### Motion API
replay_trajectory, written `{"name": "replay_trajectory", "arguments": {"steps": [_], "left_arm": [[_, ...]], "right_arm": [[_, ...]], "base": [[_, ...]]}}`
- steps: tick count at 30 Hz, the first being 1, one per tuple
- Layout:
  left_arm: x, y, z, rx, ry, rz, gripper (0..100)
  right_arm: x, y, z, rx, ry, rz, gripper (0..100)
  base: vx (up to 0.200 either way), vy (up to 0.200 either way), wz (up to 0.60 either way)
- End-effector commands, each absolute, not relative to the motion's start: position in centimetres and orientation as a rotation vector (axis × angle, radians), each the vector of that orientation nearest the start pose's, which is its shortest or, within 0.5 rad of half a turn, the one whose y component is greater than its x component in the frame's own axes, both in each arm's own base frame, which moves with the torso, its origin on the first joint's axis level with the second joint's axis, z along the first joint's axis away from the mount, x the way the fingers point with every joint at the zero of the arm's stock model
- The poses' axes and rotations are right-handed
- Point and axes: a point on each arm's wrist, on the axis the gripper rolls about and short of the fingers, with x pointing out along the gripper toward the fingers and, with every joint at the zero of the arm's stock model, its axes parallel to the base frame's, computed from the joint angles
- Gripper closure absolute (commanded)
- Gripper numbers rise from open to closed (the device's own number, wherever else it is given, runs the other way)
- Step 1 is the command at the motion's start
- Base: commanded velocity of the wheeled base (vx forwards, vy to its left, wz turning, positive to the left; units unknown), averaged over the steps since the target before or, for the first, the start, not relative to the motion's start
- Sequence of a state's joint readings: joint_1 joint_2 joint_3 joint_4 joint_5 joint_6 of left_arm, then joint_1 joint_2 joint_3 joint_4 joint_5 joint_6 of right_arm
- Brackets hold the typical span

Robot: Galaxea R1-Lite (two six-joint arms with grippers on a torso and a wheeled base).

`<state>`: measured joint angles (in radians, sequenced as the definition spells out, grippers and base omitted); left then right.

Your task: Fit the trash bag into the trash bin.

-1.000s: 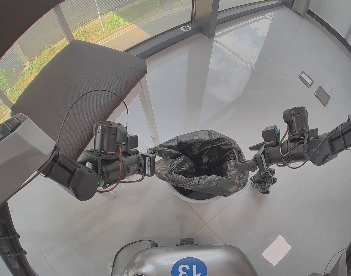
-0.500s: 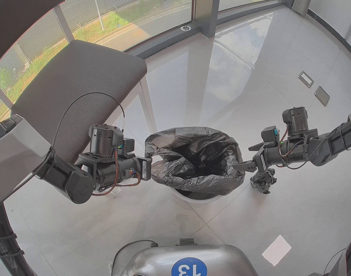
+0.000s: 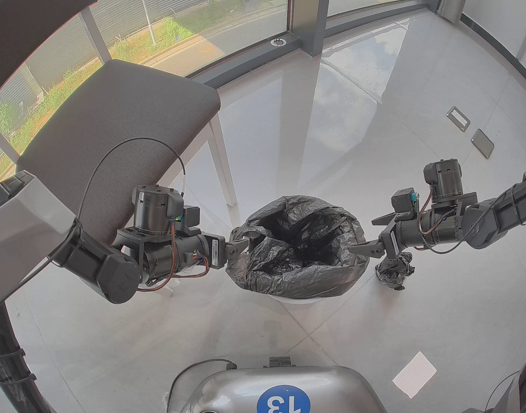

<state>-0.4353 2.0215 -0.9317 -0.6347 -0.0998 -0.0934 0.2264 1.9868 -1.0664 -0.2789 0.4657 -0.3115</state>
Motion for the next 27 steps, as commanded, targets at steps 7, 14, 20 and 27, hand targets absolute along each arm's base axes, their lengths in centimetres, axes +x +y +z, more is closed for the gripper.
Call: {"name": "replay_trajectory", "arguments": {"steps": [7, 14, 20, 27], "left_arm": [[32.1, -16.7, 13.2, -0.013, 0.402, -0.529, 0], [32.0, -16.8, 14.5, -0.017, 0.360, -0.533, 0], [31.9, -16.7, 15.4, -0.023, 0.333, -0.536, 0], [31.9, -16.7, 15.4, -0.023, 0.332, -0.535, 0]], "right_arm": [[34.9, 11.4, 11.5, -0.258, 0.543, 0.842, 0], [36.3, 13.3, 8.9, -0.265, 0.620, 0.888, 0], [36.4, 13.9, 8.1, -0.263, 0.658, 0.905, 0], [36.1, 15.0, 7.6, -0.270, 0.669, 0.935, 0]], "base": [[0.000, 0.000, 0.00], [0.000, 0.000, 0.00], [0.000, 0.000, 0.00], [0.000, 0.000, 0.00]]}}
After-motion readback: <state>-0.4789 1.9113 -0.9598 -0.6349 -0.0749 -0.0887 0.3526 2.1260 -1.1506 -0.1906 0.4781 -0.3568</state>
